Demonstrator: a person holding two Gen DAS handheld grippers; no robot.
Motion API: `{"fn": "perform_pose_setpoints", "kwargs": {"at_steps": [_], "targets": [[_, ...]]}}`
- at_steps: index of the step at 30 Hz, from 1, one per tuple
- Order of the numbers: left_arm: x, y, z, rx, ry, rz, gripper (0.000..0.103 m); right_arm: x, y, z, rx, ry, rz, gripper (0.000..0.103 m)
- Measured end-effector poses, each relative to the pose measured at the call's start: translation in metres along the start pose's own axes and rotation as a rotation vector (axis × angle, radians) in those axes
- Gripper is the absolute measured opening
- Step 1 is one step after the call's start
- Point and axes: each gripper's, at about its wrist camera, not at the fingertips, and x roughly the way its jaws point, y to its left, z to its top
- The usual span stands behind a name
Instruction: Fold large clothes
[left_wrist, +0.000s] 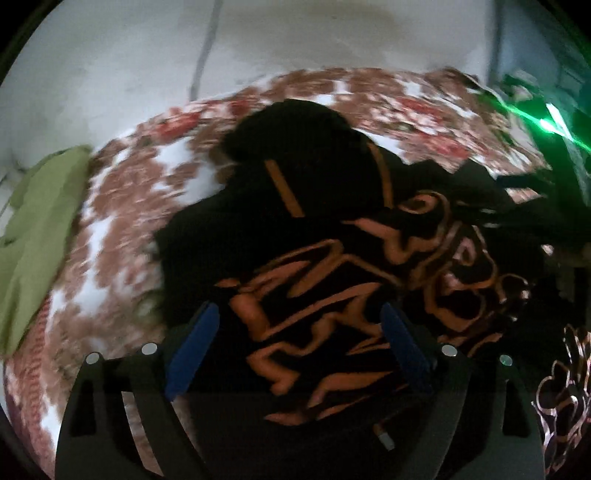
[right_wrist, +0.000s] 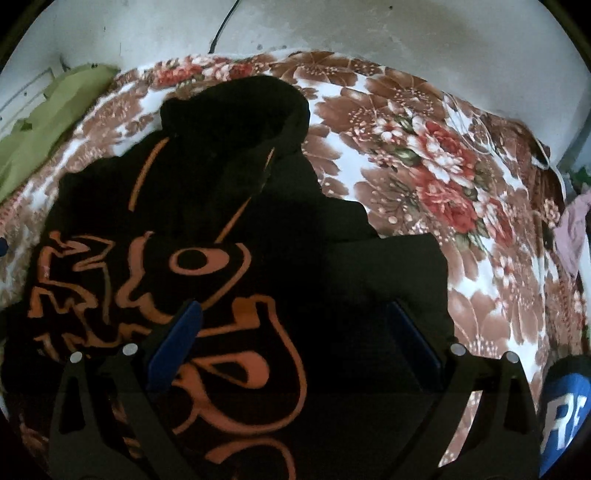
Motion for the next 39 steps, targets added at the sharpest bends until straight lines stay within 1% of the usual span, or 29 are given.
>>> {"fn": "perform_pose_setpoints", "kwargs": {"at_steps": [2, 5, 8, 10, 13, 16, 19, 21, 24, 26, 28, 30, 31, 33, 34, 35, 37, 39], "targets": [[0.022, -0.010, -0.003, 0.017, 0.034, -0.011, 0.088, 0.012, 0.000, -0.001, -0.001, 0.018, -0.001, 0.098], [0.049, -0.012, -0.009, 0.035, 0.074, -0.011, 0.088, 0.030, -0.005, -0.008, 0.020, 0.051, -0.009, 0.098], [0.067, -0.009, -0.019, 0.045, 0.116, -0.013, 0.088, 0.048, -0.016, -0.014, 0.069, 0.092, 0.028, 0.098], [0.070, -0.009, -0.027, 0.059, 0.116, -0.024, 0.089, 0.058, -0.023, -0.017, 0.084, 0.101, 0.047, 0.098], [0.070, -0.008, -0.032, 0.071, 0.097, -0.035, 0.089, 0.063, -0.022, -0.019, 0.058, 0.092, 0.055, 0.098], [0.071, -0.004, -0.034, 0.049, 0.083, -0.062, 0.089, 0.066, -0.024, -0.023, 0.054, 0.082, 0.076, 0.098], [0.066, -0.002, -0.032, 0.027, 0.066, -0.065, 0.090, 0.062, -0.019, -0.024, 0.036, 0.075, 0.052, 0.098], [0.058, -0.001, -0.026, 0.021, 0.058, -0.074, 0.090, 0.054, -0.020, -0.021, 0.036, 0.081, 0.039, 0.098], [0.032, 0.008, -0.008, -0.021, 0.013, -0.074, 0.096, 0.027, -0.025, -0.017, 0.055, 0.068, 0.025, 0.098], [0.016, 0.017, 0.006, -0.052, -0.011, -0.072, 0.097, 0.013, -0.027, -0.013, 0.045, 0.063, 0.019, 0.098], [0.004, 0.030, 0.018, -0.095, -0.025, -0.067, 0.097, -0.001, -0.031, -0.009, 0.036, 0.065, 0.001, 0.098], [-0.004, 0.044, 0.028, -0.156, -0.035, -0.084, 0.097, -0.011, -0.039, -0.003, 0.054, 0.080, 0.004, 0.098], [-0.006, 0.054, 0.034, -0.191, -0.036, -0.091, 0.097, -0.018, -0.045, 0.003, 0.077, 0.081, 0.029, 0.098], [-0.006, 0.073, 0.048, -0.245, -0.037, -0.104, 0.097, -0.026, -0.054, 0.017, 0.096, 0.076, 0.053, 0.098], [-0.006, 0.080, 0.054, -0.260, -0.039, -0.107, 0.097, -0.029, -0.058, 0.024, 0.101, 0.072, 0.064, 0.098], [-0.003, 0.089, 0.062, -0.272, -0.040, -0.110, 0.097, -0.030, -0.064, 0.037, 0.104, 0.061, 0.087, 0.098], [0.006, 0.104, 0.079, -0.265, -0.043, -0.108, 0.098, -0.027, -0.069, 0.055, 0.099, 0.049, 0.103, 0.098], [0.018, 0.114, 0.094, -0.240, -0.045, -0.098, 0.098, -0.016, -0.072, 0.081, 0.071, 0.041, 0.129, 0.098]]}}
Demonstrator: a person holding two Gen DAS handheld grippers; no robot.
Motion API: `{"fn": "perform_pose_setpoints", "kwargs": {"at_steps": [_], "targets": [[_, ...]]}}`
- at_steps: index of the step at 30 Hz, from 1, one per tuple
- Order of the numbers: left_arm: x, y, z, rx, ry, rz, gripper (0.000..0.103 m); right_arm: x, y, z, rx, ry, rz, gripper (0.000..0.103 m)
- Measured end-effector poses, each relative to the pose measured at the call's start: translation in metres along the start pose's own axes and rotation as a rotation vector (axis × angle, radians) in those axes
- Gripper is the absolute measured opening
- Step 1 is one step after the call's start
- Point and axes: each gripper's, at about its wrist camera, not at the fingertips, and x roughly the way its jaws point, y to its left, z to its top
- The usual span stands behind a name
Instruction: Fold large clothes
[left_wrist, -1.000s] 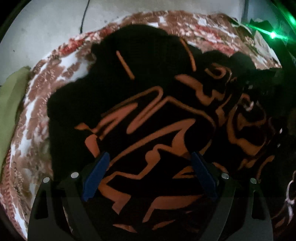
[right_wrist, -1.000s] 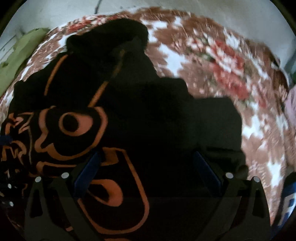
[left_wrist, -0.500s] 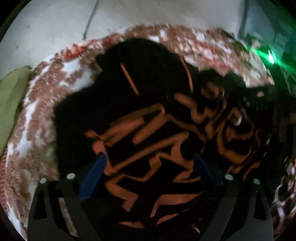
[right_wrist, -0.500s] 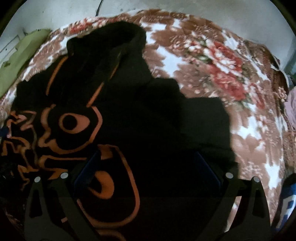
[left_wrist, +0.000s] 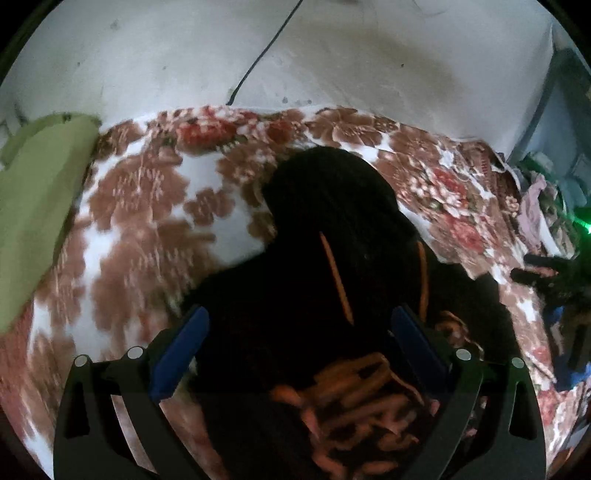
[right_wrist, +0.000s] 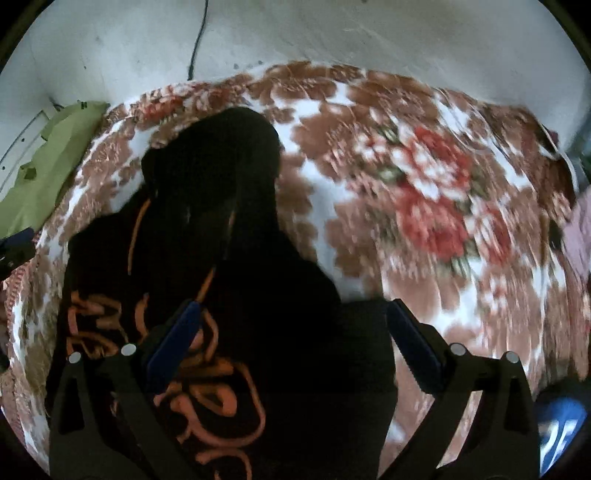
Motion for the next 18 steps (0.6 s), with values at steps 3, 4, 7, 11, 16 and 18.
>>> {"fn": "perform_pose_setpoints", "kwargs": {"at_steps": [3, 4, 7, 11, 16, 18], "targets": [[0.027, 0.012, 0.026, 0.031, 0.004, 0.005, 0.098, 0.019, 0.005, 0.033, -0.056, -0.010, -0.008, 0.098], [0.040, 0.015, 0.036, 0.040, 0.012, 0.001, 0.097, 0.027, 0.008, 0.044, -0.073, -0.011, -0.010, 0.098], [0.074, 0.018, 0.059, 0.096, 0.030, -0.007, 0.098, 0.055, 0.012, 0.072, -0.085, -0.012, 0.005, 0.098], [0.112, 0.021, 0.088, 0.154, 0.032, -0.036, 0.097, 0.096, 0.015, 0.103, -0.107, 0.005, 0.017, 0.098], [0.158, 0.028, 0.121, 0.196, 0.030, -0.057, 0.096, 0.142, 0.011, 0.136, -0.108, 0.024, 0.057, 0.098], [0.174, 0.031, 0.133, 0.199, 0.035, -0.081, 0.096, 0.162, 0.010, 0.149, -0.119, 0.028, 0.071, 0.098]]}}
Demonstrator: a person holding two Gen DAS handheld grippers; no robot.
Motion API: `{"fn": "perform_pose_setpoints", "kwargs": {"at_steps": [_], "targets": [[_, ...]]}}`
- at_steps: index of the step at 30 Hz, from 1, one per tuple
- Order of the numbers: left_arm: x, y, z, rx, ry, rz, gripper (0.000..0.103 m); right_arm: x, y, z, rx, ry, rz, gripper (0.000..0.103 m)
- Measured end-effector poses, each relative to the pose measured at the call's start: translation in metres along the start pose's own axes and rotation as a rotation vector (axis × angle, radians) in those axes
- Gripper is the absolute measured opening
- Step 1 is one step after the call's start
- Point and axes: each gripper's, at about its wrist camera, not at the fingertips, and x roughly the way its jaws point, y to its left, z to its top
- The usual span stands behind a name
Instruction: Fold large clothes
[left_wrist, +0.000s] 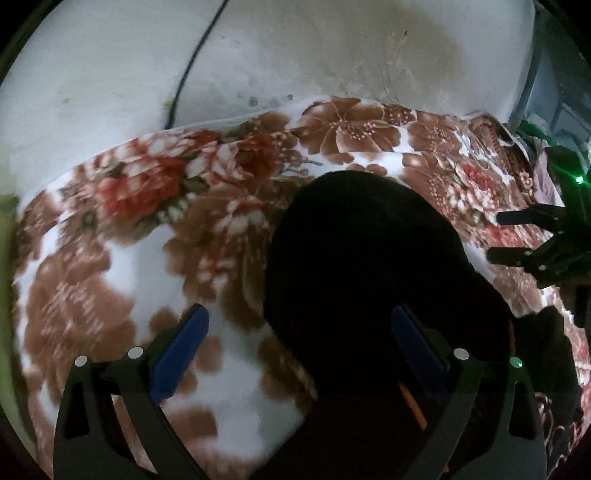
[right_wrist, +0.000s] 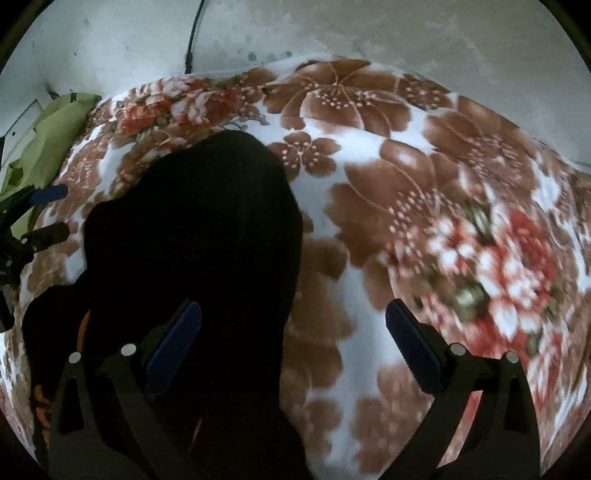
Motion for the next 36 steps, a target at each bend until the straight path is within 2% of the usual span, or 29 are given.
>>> {"fn": "perform_pose_setpoints", "kwargs": {"at_steps": [2, 4, 7, 9, 11, 12, 13, 14, 15, 16, 17, 20, 24, 31, 36], "targets": [[0.015, 0.007, 0.010, -0.004, -0.001, -0.035, 0.094, 0.015, -0.003, 0.013, -0.012, 0.005, 0.017, 0.098], [0.030, 0.014, 0.018, -0.026, 0.008, -0.081, 0.084, 0.030, -0.004, 0.026, -0.027, 0.003, 0.041, 0.098], [0.055, 0.014, 0.021, -0.034, 0.067, -0.132, 0.079, 0.050, -0.003, 0.039, -0.021, 0.016, 0.039, 0.094], [0.069, 0.007, 0.018, 0.001, 0.094, -0.157, 0.079, 0.063, -0.002, 0.042, -0.004, 0.030, 0.071, 0.086], [0.074, 0.003, 0.018, 0.021, 0.090, -0.156, 0.079, 0.075, 0.000, 0.042, 0.010, 0.045, 0.096, 0.074], [0.080, 0.001, 0.017, 0.015, 0.100, -0.156, 0.075, 0.078, 0.001, 0.041, 0.006, 0.044, 0.102, 0.071], [0.084, 0.001, 0.018, 0.016, 0.111, -0.150, 0.059, 0.078, 0.002, 0.041, -0.003, 0.037, 0.104, 0.060], [0.089, -0.002, 0.017, 0.030, 0.126, -0.134, 0.048, 0.076, 0.006, 0.040, -0.032, 0.012, 0.116, 0.050], [0.091, -0.003, 0.017, 0.043, 0.130, -0.141, 0.024, 0.076, 0.010, 0.041, -0.058, 0.012, 0.121, 0.047], [0.090, -0.003, 0.017, 0.053, 0.125, -0.152, 0.020, 0.079, 0.014, 0.040, -0.085, 0.029, 0.121, 0.035], [0.089, -0.003, 0.017, 0.054, 0.120, -0.157, 0.019, 0.082, 0.016, 0.040, -0.097, 0.043, 0.132, 0.029], [0.080, -0.008, 0.017, 0.060, 0.099, -0.157, 0.013, 0.078, 0.022, 0.040, -0.128, 0.038, 0.128, 0.022], [0.052, -0.020, 0.024, 0.093, 0.041, -0.147, 0.011, 0.047, 0.035, 0.040, -0.202, -0.029, 0.111, 0.020], [-0.044, -0.046, 0.034, 0.108, -0.108, -0.141, 0.010, -0.039, 0.053, 0.032, -0.224, -0.154, 0.126, 0.020], [-0.099, -0.073, 0.021, 0.149, -0.148, -0.140, 0.010, -0.093, 0.073, 0.011, -0.269, -0.180, 0.129, 0.020]]}}
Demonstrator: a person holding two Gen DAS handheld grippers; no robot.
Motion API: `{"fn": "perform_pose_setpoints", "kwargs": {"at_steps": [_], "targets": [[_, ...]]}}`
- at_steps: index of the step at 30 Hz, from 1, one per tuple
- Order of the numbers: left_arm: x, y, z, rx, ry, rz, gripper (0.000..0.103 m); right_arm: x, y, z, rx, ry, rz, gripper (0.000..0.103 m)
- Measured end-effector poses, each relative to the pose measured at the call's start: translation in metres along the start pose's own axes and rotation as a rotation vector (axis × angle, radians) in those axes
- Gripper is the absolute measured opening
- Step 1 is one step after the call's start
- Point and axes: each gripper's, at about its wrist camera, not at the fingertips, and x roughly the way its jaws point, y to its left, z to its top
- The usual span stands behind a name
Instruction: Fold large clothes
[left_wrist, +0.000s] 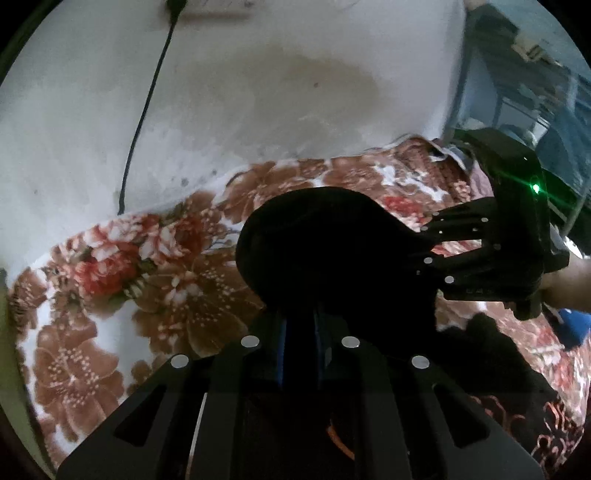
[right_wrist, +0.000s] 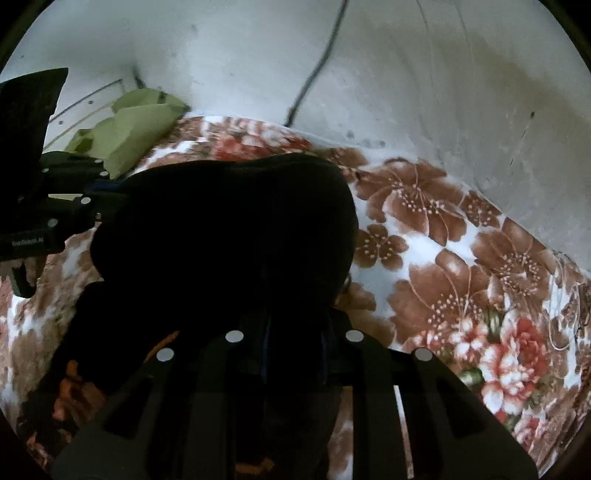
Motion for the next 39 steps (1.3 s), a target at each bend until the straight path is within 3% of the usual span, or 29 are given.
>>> {"fn": "perform_pose_setpoints", "kwargs": {"at_steps": [9, 14, 25, 30, 32, 33, 35, 36, 37, 38, 39], "targets": [[-0.094, -0.067, -0.027, 0.006, -0.064, 0.010, 0.010, -0.093, 0.048, -0.041, 0.043, -0.054, 0.025, 0.020], [-0.132, -0.112, -0.071, -0.010, -0.058, -0.003, 0.010, -0.130, 0.079, -0.091, 0.087, -0.045, 0.062, 0.020], [-0.128, -0.190, -0.205, -0.012, 0.096, 0.002, 0.010, -0.122, 0.133, -0.229, 0.197, 0.112, 0.119, 0.020], [-0.113, -0.209, -0.253, 0.045, 0.169, 0.046, 0.010, -0.113, 0.148, -0.270, 0.213, 0.144, 0.104, 0.020], [-0.108, -0.209, -0.265, 0.020, 0.183, 0.066, 0.010, -0.112, 0.151, -0.280, 0.214, 0.148, 0.111, 0.021], [-0.107, -0.209, -0.269, 0.002, 0.182, 0.065, 0.013, -0.113, 0.153, -0.284, 0.203, 0.149, 0.097, 0.022], [-0.104, -0.210, -0.274, -0.011, 0.192, 0.082, 0.028, -0.116, 0.157, -0.292, 0.190, 0.151, 0.079, 0.028], [-0.103, -0.211, -0.277, -0.009, 0.195, 0.086, 0.048, -0.118, 0.158, -0.294, 0.188, 0.148, 0.072, 0.032], [-0.103, -0.212, -0.278, -0.002, 0.190, 0.088, 0.064, -0.120, 0.159, -0.298, 0.189, 0.144, 0.071, 0.046], [-0.105, -0.213, -0.278, 0.003, 0.187, 0.094, 0.068, -0.124, 0.159, -0.301, 0.200, 0.137, 0.079, 0.067], [-0.107, -0.213, -0.278, 0.005, 0.186, 0.095, 0.070, -0.128, 0.159, -0.303, 0.218, 0.130, 0.074, 0.080]]}}
